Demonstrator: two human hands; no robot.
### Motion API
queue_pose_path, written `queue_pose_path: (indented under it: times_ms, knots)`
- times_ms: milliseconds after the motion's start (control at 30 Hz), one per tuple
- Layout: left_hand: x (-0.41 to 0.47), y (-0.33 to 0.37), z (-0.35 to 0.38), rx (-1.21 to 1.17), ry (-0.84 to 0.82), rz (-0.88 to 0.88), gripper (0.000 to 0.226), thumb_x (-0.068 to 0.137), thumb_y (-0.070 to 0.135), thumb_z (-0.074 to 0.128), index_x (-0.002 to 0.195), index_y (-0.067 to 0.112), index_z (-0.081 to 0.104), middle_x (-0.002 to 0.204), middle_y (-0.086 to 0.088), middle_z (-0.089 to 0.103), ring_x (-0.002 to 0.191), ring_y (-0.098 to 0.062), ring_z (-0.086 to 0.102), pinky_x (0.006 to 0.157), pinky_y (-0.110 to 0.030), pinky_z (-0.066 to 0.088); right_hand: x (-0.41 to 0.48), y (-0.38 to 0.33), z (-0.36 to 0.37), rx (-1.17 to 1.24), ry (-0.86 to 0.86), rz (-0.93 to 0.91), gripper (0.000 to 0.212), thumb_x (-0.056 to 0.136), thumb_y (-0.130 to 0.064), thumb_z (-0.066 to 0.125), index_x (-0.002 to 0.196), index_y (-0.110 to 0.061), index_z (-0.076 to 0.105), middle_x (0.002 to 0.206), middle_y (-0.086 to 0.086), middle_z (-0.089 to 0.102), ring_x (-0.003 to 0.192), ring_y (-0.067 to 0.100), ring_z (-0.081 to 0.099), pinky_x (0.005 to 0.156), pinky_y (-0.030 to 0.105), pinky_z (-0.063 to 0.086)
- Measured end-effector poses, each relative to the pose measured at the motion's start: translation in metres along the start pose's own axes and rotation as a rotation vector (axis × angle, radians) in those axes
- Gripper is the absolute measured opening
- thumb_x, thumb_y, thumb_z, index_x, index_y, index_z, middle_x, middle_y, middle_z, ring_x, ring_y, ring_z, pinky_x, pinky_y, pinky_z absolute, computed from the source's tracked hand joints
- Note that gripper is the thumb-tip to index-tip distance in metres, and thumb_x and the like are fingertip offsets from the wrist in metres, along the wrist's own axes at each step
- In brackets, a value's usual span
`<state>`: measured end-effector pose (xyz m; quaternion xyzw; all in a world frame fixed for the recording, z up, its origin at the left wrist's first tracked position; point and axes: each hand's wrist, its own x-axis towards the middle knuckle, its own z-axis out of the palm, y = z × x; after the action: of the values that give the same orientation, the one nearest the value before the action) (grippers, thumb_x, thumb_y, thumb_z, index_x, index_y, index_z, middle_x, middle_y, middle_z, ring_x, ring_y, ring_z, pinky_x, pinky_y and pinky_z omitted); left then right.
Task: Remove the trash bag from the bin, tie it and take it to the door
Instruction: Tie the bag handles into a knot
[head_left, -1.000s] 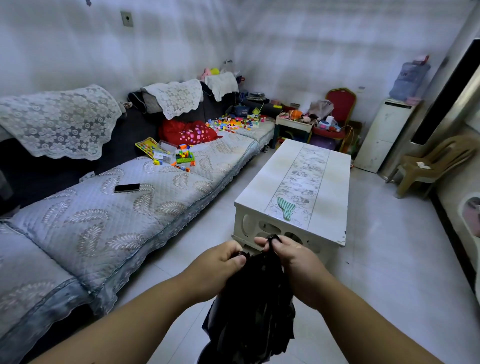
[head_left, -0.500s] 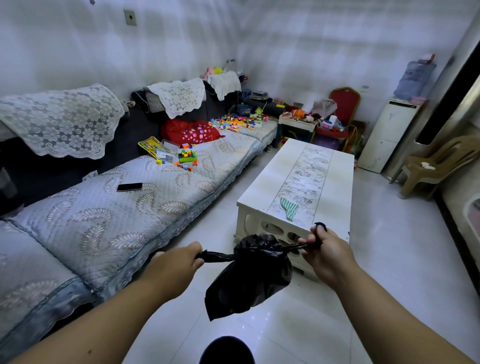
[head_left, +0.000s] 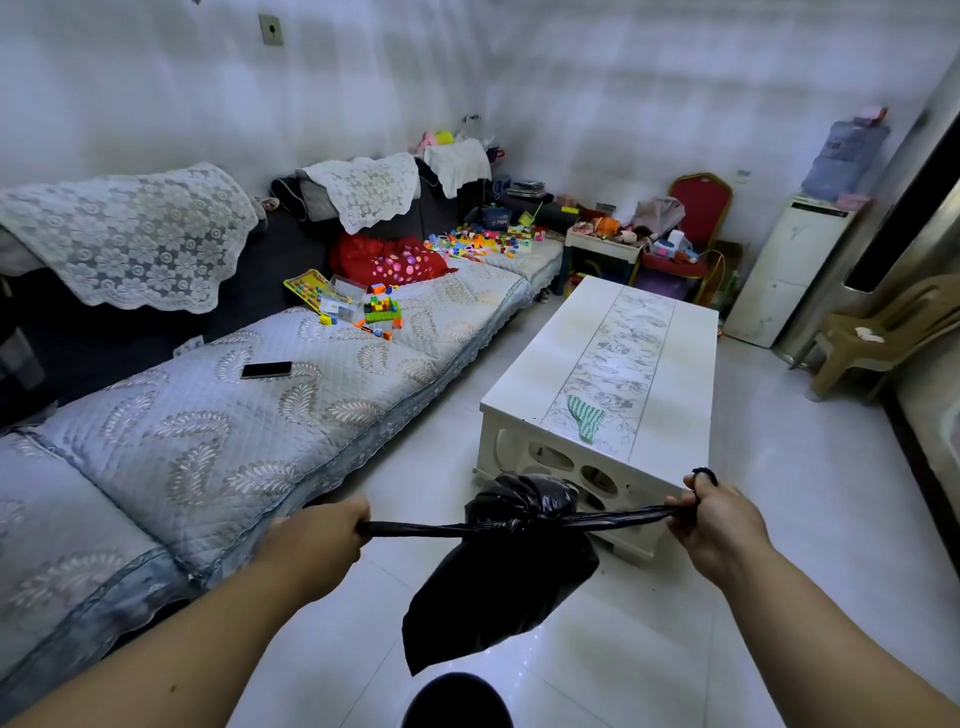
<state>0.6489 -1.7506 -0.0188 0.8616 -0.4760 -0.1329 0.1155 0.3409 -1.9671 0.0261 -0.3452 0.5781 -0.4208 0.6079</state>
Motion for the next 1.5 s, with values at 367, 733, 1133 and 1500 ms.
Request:
queue_pose_path:
  times_ms: [367, 733, 1133, 1500]
  knots:
    - [0.005, 0.052, -0.023, -0.604, 0.017, 0.044, 0.018, 0.075, 0.027, 0.069, 0.061, 0.024, 0.058, 0.053, 0.008, 0.053, 0.043, 0.000, 0.042, 0.048, -0.024, 0.032, -0.022, -0.011, 0.013, -0.235, -0.248, -0.152, 0.020, 0.096, -0.023, 0.044, 0.093, -0.021, 0.064, 0.090, -0.005, 0.067, 0.086, 0.011, 0.061, 0.076, 0.036, 0.039]
    - [-0.005, 0.117, -0.035, -0.839, -0.006, 0.147, 0.006, 0.065, 0.023, 0.065, 0.060, 0.025, 0.061, 0.082, -0.008, 0.074, 0.067, -0.013, 0.061, 0.072, -0.035, 0.052, -0.073, -0.005, 0.072, -0.457, -0.600, -0.323, 0.029, 0.080, 0.005, 0.052, 0.074, -0.016, 0.071, 0.070, 0.003, 0.071, 0.061, 0.008, 0.066, 0.047, 0.008, 0.044]
    - [-0.011, 0.127, -0.039, -1.075, 0.039, 0.115, 0.016, 0.079, 0.012, 0.067, 0.067, 0.022, 0.069, 0.054, 0.010, 0.063, 0.045, -0.003, 0.054, 0.043, -0.020, 0.046, -0.088, 0.012, 0.086, -0.241, -0.733, -0.268, 0.039, 0.077, 0.008, 0.058, 0.100, -0.023, 0.063, 0.080, -0.002, 0.067, 0.063, 0.005, 0.065, 0.060, 0.018, 0.052]
    - [-0.015, 0.120, -0.042, -0.977, 0.115, 0.147, 0.019, 0.085, 0.013, 0.059, 0.069, 0.022, 0.058, 0.064, 0.008, 0.059, 0.059, -0.004, 0.053, 0.061, -0.022, 0.042, -0.083, 0.004, 0.076, -0.338, -0.818, -0.349, 0.023, 0.083, -0.012, 0.065, 0.064, -0.020, 0.055, 0.060, -0.006, 0.056, 0.058, 0.008, 0.051, 0.061, 0.021, 0.040]
